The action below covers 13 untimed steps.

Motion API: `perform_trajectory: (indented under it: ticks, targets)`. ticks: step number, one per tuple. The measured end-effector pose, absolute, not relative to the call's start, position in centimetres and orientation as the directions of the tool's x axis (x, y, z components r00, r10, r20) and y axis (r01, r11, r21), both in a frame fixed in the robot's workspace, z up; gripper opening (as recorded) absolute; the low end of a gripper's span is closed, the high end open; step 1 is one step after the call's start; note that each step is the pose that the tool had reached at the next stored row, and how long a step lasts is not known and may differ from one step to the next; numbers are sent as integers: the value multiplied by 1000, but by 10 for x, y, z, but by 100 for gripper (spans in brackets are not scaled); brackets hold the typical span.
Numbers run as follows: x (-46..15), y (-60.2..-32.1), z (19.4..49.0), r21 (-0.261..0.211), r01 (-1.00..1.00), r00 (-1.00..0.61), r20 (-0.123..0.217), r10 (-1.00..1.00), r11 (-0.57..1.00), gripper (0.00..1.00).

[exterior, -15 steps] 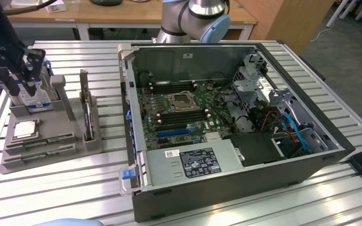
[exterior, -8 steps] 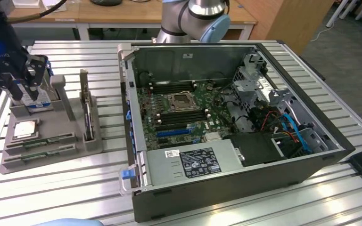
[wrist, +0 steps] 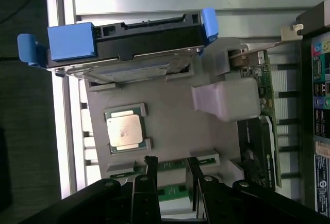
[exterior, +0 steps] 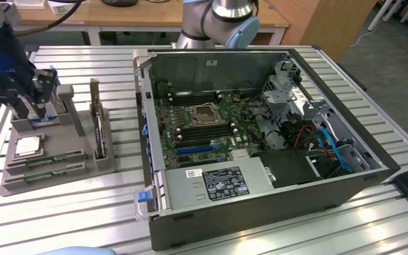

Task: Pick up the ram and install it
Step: 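Pick up the ram and move it above insertion slot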

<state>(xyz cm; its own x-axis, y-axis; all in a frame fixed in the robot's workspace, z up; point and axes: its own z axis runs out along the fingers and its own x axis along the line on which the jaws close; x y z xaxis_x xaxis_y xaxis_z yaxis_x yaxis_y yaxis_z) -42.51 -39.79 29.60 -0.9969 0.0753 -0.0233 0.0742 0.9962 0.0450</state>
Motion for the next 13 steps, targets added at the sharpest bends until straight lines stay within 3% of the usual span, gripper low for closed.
perform_trajectory:
  ticks: [13]
  targets:
    - [-425,-398,293,45,34,-999,-23,35,998,36]
